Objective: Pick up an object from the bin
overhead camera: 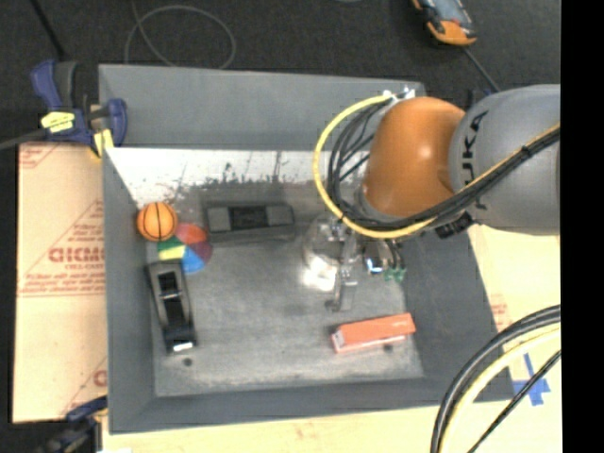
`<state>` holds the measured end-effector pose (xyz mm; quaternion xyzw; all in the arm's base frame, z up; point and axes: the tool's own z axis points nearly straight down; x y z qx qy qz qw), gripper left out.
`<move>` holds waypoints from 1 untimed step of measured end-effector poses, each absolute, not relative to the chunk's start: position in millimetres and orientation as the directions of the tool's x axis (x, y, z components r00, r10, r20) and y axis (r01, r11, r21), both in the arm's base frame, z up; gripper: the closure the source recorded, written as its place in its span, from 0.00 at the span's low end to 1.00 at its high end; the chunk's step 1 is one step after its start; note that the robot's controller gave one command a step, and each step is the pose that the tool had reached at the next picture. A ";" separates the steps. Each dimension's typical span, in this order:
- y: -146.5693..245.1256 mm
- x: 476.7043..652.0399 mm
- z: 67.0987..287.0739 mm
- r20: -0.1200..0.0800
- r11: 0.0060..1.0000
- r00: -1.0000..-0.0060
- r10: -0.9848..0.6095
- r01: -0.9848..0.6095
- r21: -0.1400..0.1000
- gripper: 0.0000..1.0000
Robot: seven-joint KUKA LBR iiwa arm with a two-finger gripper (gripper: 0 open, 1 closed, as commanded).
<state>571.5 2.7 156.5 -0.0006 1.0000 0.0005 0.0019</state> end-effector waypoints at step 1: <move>-35.7 547.4 142.8 -0.005 0.982 -0.982 -0.188 -0.188 0.000 0.00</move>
Offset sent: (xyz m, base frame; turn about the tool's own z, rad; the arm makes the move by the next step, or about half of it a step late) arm -0.0400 -0.0716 -0.0512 -0.3376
